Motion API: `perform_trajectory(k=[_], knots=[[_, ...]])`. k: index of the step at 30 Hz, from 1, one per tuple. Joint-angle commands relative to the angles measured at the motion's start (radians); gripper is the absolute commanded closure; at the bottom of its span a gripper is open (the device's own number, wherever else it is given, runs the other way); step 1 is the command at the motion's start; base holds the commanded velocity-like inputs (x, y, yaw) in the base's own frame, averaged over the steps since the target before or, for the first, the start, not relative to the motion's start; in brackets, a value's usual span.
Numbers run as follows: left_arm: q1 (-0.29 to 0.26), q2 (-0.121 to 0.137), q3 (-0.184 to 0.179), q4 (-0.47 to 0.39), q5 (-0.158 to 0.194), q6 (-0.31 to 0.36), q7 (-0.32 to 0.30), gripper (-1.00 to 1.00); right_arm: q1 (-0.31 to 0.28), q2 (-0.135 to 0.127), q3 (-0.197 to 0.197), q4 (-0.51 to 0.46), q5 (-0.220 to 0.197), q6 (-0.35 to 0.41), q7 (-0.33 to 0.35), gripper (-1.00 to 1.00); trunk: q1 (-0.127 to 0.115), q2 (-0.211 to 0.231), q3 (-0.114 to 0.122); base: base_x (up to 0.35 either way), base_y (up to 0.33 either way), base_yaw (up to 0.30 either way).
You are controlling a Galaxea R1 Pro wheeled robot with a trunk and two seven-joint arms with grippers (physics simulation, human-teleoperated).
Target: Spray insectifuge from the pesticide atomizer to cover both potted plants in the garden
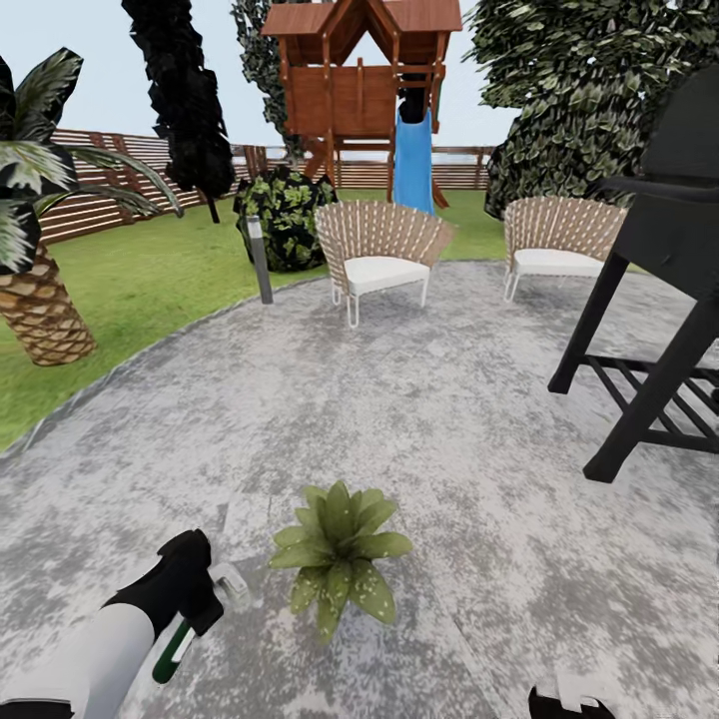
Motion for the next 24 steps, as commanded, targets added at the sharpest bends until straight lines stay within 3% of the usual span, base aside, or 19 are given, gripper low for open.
perform_trajectory(k=[1, 7, 24], knots=[[0.000, 0.000, -0.006, -0.001, -0.004, 0.002, 0.002, 1.00, -0.001, 0.000, -0.008, 0.002, 0.011, -0.004, -0.005, -1.00, 0.000, 0.000, -0.002, 0.161, 0.316, -0.250], [0.018, -0.007, -0.010, -0.002, -0.013, 0.001, 0.021, 1.00, -0.001, 0.000, -0.006, 0.004, 0.014, -0.004, -0.003, -1.00, 0.000, 0.000, -0.005, 0.150, 0.208, -0.103], [0.043, -0.013, -0.016, -0.008, -0.013, -0.001, 0.039, 1.00, -0.001, 0.000, -0.008, 0.002, 0.009, -0.002, -0.004, -1.00, 0.000, 0.000, -0.005, 0.003, 0.006, -0.025]])
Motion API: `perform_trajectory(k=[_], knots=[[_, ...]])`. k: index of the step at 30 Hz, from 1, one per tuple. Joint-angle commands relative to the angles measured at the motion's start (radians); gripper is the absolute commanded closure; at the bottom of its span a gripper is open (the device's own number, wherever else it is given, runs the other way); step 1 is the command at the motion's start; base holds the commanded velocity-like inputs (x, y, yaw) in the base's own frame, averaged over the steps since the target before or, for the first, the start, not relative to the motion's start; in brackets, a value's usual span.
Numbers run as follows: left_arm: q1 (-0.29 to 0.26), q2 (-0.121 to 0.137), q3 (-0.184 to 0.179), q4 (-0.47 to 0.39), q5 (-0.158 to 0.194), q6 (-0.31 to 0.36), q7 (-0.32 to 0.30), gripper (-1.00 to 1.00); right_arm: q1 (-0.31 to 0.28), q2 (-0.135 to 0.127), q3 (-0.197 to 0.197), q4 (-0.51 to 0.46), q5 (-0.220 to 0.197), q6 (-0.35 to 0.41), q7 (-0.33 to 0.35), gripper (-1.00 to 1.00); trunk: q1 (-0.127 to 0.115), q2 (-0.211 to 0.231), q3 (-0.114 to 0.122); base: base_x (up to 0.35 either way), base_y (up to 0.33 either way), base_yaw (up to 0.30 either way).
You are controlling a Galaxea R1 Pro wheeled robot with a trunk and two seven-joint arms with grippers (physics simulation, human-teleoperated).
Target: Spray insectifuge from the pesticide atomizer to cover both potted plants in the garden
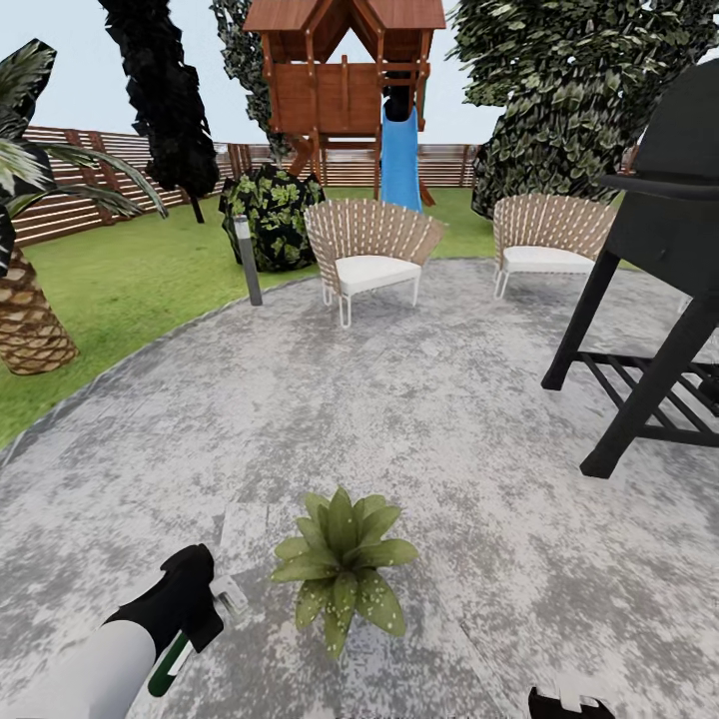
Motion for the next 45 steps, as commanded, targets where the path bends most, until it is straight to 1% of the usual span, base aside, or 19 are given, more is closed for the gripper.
perform_trajectory(k=[1, 6, 11, 26, 29, 36, 45], knots=[[0.000, 0.001, -0.005, -0.002, -0.008, 0.002, -0.010, 1.00, -0.001, 0.000, -0.008, 0.002, 0.010, -0.003, -0.004, -1.00, 0.000, 0.000, -0.001, -0.114, 0.024, -0.255], [0.000, 0.000, -0.007, -0.001, -0.007, 0.002, -0.010, 1.00, -0.001, -0.001, -0.008, 0.002, 0.010, -0.003, -0.004, -1.00, 0.000, 0.000, -0.001, -0.236, 0.132, -0.279], [0.000, -0.001, -0.005, -0.008, -0.007, 0.002, -0.010, 1.00, -0.001, -0.001, -0.008, 0.003, 0.010, -0.003, -0.004, -1.00, 0.000, 0.000, -0.001, -0.193, 0.260, -0.287], [0.000, -0.005, -0.004, -0.013, -0.007, 0.002, -0.010, 1.00, -0.001, -0.001, -0.008, 0.003, 0.010, -0.003, -0.004, -1.00, 0.000, 0.000, -0.001, -0.013, 0.333, -0.287], [0.000, -0.015, -0.004, -0.013, -0.007, 0.002, -0.010, 1.00, -0.001, 0.000, -0.008, 0.002, 0.010, -0.003, -0.005, -1.00, 0.000, 0.000, -0.001, 0.000, 0.302, -0.147], [0.000, -0.017, -0.004, -0.013, -0.007, 0.002, -0.011, 1.00, -0.001, 0.001, -0.008, 0.002, 0.010, -0.003, -0.005, -1.00, 0.000, 0.000, -0.001, 0.000, 0.026, -0.022], [0.000, -0.021, -0.006, -0.014, -0.007, 0.002, -0.011, 1.00, -0.001, 0.000, -0.008, 0.002, 0.010, -0.003, -0.005, -1.00, 0.000, 0.000, -0.001, 0.000, 0.000, -0.252]])
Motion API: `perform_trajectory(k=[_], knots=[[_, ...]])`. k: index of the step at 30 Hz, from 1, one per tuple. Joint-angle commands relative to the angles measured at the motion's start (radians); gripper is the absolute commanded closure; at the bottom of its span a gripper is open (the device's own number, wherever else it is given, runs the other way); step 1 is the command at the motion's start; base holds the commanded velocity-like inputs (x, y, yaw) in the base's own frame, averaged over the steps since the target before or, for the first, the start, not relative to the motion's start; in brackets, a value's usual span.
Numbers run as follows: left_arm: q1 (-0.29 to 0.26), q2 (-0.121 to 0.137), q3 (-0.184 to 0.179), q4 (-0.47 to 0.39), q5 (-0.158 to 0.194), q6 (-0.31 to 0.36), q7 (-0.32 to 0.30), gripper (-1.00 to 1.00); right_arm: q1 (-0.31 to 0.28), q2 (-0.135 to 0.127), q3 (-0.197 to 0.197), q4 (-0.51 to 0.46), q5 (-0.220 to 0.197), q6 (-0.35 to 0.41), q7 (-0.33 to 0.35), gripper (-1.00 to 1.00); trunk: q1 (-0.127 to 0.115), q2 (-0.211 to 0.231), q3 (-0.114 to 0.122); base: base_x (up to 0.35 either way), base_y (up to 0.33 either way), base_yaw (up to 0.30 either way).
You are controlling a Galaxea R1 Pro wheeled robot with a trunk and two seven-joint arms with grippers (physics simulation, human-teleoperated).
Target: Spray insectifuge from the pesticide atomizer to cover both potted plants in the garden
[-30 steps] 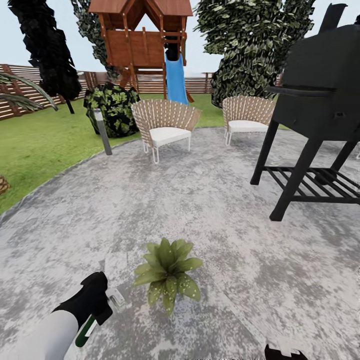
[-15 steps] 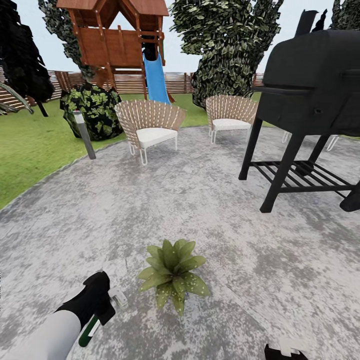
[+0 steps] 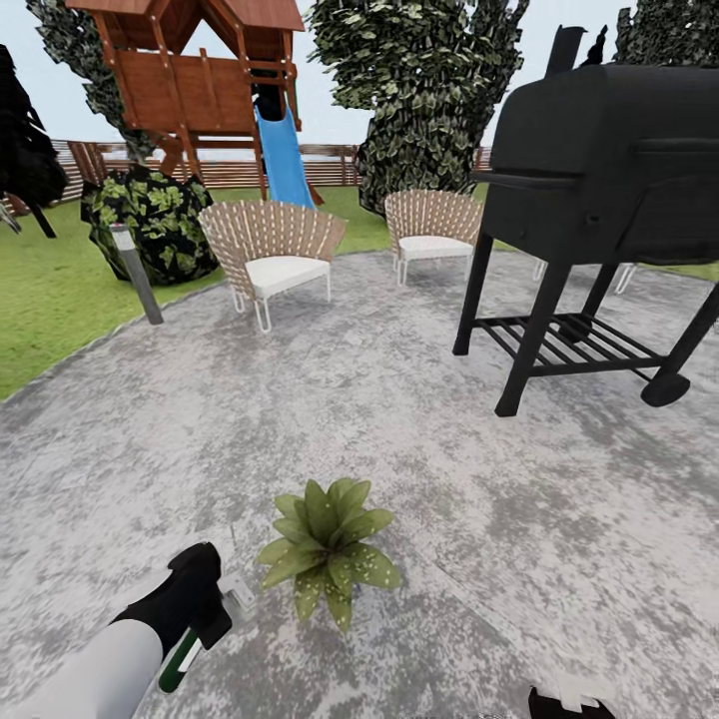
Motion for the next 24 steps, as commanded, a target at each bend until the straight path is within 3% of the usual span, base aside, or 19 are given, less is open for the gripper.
perform_trajectory(k=[1, 5, 7, 9, 10, 11, 12, 13, 14, 24], knots=[[0.000, 0.000, -0.007, -0.003, -0.009, 0.001, -0.011, 1.00, -0.001, 0.000, -0.008, 0.002, 0.010, -0.003, -0.004, -1.00, 0.000, 0.000, -0.001, 0.000, 0.000, -0.278], [-0.005, 0.009, -0.029, -0.003, -0.011, 0.001, -0.020, 1.00, -0.001, 0.001, -0.008, 0.003, 0.010, -0.003, -0.004, -1.00, 0.000, 0.000, -0.001, 0.000, 0.000, -0.279], [-0.007, 0.018, -0.062, -0.001, -0.023, -0.003, -0.032, 1.00, -0.001, 0.001, -0.008, 0.003, 0.010, -0.003, -0.004, -1.00, 0.000, 0.000, -0.001, 0.000, 0.000, -0.279], [-0.014, 0.035, -0.091, 0.008, -0.048, 0.002, -0.123, 1.00, -0.001, 0.001, -0.008, 0.004, 0.010, -0.003, -0.004, -1.00, 0.000, 0.000, -0.001, 0.000, 0.000, -0.279], [-0.030, 0.061, -0.099, 0.003, -0.096, 0.003, -0.258, 1.00, -0.001, 0.001, -0.008, 0.004, 0.010, -0.003, -0.004, -1.00, 0.000, 0.000, -0.001, 0.000, 0.000, -0.279], [-0.062, 0.079, -0.102, 0.001, -0.173, 0.004, -0.407, 1.00, -0.001, 0.001, -0.008, 0.004, 0.010, -0.003, -0.004, -1.00, 0.000, 0.000, -0.001, 0.000, 0.000, -0.279], [-0.098, 0.087, -0.100, -0.001, -0.287, 0.005, -0.561, 1.00, -0.001, 0.002, -0.008, 0.004, 0.010, -0.003, -0.004, -1.00, 0.000, 0.000, -0.001, 0.000, 0.000, -0.279], [-0.102, 0.083, -0.101, -0.003, -0.312, 0.005, -0.589, 1.00, -0.001, 0.002, -0.008, 0.004, 0.010, -0.003, -0.005, -1.00, 0.000, 0.000, -0.001, 0.000, 0.000, -0.207], [-0.103, 0.081, -0.101, -0.004, -0.326, 0.006, -0.605, 1.00, -0.001, 0.002, -0.008, 0.004, 0.011, -0.003, -0.005, -1.00, 0.000, 0.000, -0.001, 0.000, 0.000, -0.028], [-0.104, 0.076, -0.099, -0.095, -0.328, 0.009, -0.610, 1.00, -0.001, -0.003, -0.007, 0.010, 0.017, -0.005, 0.001, -1.00, 0.000, 0.000, -0.001, 0.000, 0.000, -0.003]])
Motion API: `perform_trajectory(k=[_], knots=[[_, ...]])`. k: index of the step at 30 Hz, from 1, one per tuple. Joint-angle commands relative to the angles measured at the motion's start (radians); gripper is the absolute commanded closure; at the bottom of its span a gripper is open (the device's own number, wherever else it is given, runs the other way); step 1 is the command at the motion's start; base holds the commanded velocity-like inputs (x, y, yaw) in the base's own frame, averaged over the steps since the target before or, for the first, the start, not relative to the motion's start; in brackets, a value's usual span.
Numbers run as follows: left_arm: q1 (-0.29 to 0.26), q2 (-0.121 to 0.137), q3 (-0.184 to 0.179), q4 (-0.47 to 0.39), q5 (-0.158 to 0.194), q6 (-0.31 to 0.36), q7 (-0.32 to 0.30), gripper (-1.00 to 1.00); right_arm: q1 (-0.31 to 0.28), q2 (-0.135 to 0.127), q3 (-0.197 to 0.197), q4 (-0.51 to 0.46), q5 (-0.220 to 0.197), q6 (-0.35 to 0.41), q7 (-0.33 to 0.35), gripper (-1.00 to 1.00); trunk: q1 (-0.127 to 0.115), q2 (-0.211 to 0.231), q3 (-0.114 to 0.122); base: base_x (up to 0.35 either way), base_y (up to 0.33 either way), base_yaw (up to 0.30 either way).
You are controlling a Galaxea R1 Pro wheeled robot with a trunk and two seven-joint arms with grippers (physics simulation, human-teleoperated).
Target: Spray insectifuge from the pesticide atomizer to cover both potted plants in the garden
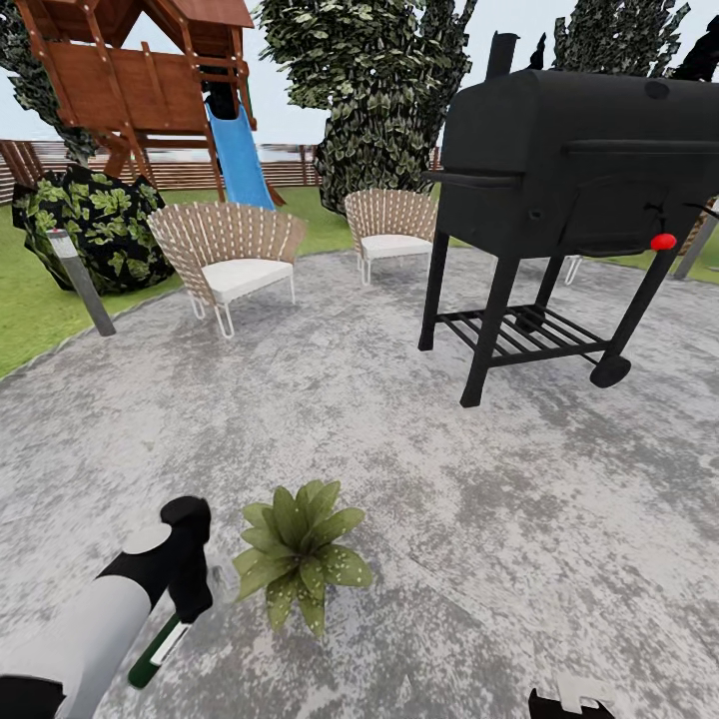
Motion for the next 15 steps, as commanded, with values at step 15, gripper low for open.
perform_trajectory(k=[15], knots=[[-0.007, 0.001, -0.002, -0.007, -0.004, 0.013, -0.007, 1.00, -0.001, 0.000, -0.008, 0.000, 0.007, -0.003, -0.010, -1.00, 0.000, 0.000, -0.001, 0.000, 0.115, -0.042]])
